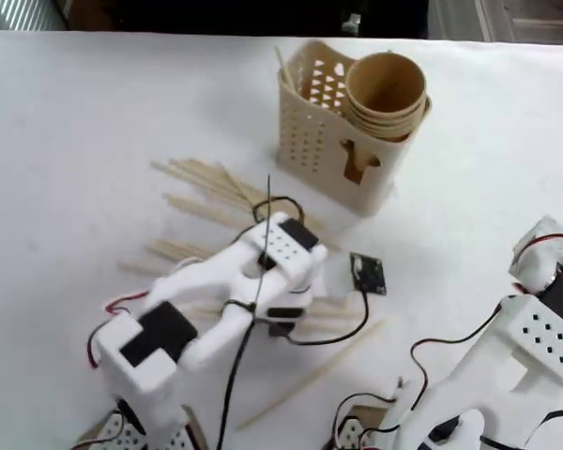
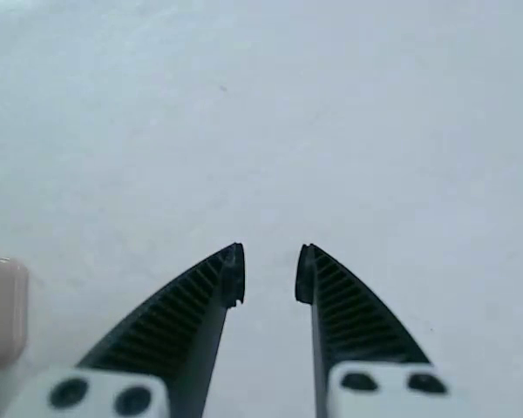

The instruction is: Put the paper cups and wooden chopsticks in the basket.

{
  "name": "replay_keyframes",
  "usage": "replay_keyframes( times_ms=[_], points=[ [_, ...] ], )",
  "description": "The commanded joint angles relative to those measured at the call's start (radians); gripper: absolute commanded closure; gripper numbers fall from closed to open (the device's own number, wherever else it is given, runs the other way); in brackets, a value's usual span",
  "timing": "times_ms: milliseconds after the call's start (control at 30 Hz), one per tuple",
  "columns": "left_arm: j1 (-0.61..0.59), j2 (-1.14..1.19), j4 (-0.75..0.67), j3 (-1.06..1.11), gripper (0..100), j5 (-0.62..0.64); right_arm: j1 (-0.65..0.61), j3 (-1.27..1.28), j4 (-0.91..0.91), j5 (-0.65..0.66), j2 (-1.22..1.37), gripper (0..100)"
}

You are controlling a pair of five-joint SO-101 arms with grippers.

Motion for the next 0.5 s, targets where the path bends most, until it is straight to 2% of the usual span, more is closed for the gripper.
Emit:
replay_keyframes(
  times_ms=[0,133,333,467],
  points=[
    [0.033,0.033,0.020,-0.078,85,0.063,0.008,-0.006,-0.019,-0.003,-0.021,89.0],
    [0.068,0.056,0.040,-0.091,98,0.068,0.008,-0.008,-0.019,-0.003,-0.022,89.0],
    [0.101,-0.015,0.044,-0.029,98,0.117,0.008,-0.008,-0.019,-0.003,-0.022,89.0],
    [0.096,-0.151,0.135,-0.025,98,0.124,0.008,-0.008,-0.019,-0.003,-0.022,89.0]
  ],
)
